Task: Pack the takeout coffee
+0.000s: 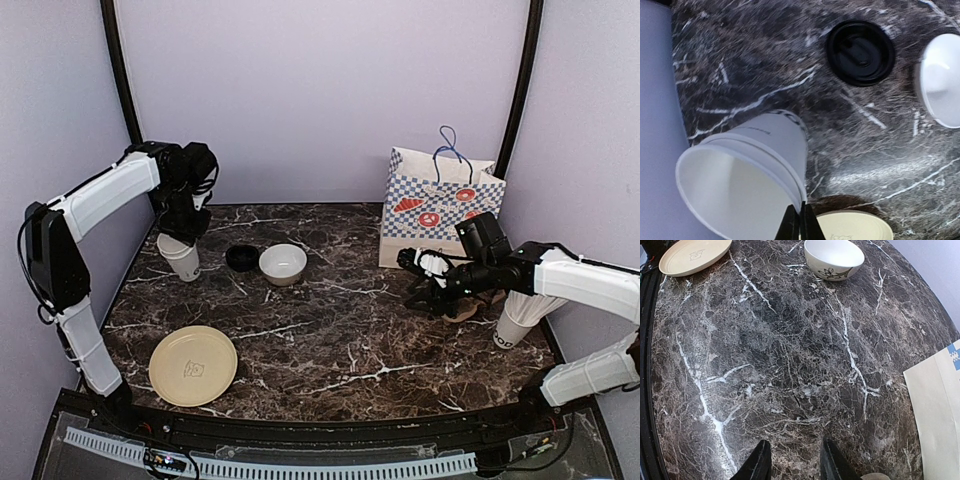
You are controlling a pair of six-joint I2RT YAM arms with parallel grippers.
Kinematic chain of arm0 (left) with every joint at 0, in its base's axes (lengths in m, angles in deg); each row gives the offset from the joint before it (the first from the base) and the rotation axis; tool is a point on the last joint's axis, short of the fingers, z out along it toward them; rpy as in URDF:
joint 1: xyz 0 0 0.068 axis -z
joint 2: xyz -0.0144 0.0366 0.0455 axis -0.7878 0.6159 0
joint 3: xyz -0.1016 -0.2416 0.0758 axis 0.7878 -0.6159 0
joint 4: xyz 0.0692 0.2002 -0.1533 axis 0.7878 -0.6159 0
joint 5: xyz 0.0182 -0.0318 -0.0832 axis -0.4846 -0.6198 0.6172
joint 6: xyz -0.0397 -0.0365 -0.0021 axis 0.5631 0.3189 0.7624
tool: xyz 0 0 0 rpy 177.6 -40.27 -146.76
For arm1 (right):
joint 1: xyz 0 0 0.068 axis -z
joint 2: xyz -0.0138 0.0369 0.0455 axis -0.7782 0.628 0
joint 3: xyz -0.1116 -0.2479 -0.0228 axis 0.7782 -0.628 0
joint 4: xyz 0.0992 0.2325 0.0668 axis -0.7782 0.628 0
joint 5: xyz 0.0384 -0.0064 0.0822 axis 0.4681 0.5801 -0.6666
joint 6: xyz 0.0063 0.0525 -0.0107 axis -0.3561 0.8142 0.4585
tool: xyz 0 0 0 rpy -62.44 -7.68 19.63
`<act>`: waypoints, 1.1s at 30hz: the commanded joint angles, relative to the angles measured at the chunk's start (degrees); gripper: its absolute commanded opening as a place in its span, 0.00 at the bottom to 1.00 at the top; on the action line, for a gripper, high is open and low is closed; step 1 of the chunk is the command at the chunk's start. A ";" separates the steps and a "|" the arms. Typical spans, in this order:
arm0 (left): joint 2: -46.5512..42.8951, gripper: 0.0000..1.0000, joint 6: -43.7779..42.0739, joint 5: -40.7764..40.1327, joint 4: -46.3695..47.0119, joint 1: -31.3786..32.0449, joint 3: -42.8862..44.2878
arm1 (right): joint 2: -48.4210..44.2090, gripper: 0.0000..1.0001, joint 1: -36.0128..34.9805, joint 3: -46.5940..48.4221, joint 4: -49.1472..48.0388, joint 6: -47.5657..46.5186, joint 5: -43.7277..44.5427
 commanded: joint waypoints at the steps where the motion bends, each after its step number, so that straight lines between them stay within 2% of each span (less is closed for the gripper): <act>1: -1.75 0.00 1.75 -3.92 -1.58 4.65 5.20 | 0.48 0.37 -0.52 0.37 -1.27 0.18 -1.31; 3: 2.06 0.00 1.76 1.12 -5.51 4.57 7.24 | 1.30 0.46 -0.56 1.83 -0.34 0.85 -2.91; 4: 2.52 0.00 2.34 -2.52 -5.35 6.15 7.01 | 1.70 0.50 -0.64 2.69 0.05 1.36 -3.64; 5: 2.86 0.00 2.17 -1.87 -5.46 6.93 7.54 | 2.11 0.57 -0.86 3.52 0.13 2.20 -4.17; 6: 2.52 0.00 0.53 5.48 -4.93 7.12 7.56 | 2.72 0.66 -1.24 4.56 0.30 3.07 -4.36; 7: 0.99 0.00 -0.39 8.51 -2.14 7.24 6.47 | 3.34 0.74 -1.68 5.81 0.88 3.67 -4.65; 10: -0.66 0.00 -1.46 9.50 -1.33 13.11 9.94 | 6.17 0.97 -3.54 10.92 3.18 4.65 -4.44; 14: -3.13 0.00 -1.28 23.36 0.47 15.50 10.09 | 10.20 0.98 -5.09 18.43 4.12 6.86 -5.82; 18: -5.23 0.00 -0.68 28.16 1.57 17.58 6.97 | 15.14 0.99 -8.27 24.90 1.39 9.92 -3.96; 22: -7.75 0.00 0.95 32.66 3.35 19.34 6.99 | 21.37 0.98 -12.54 31.92 2.54 10.28 -2.00; 28: -11.61 0.00 3.04 38.76 5.78 20.36 7.37 | 25.10 0.98 -16.07 34.82 -1.87 13.46 -0.19; 33: -12.91 0.00 3.58 41.87 7.98 20.68 6.55 | 28.32 0.98 -18.26 38.14 -1.74 12.62 -0.76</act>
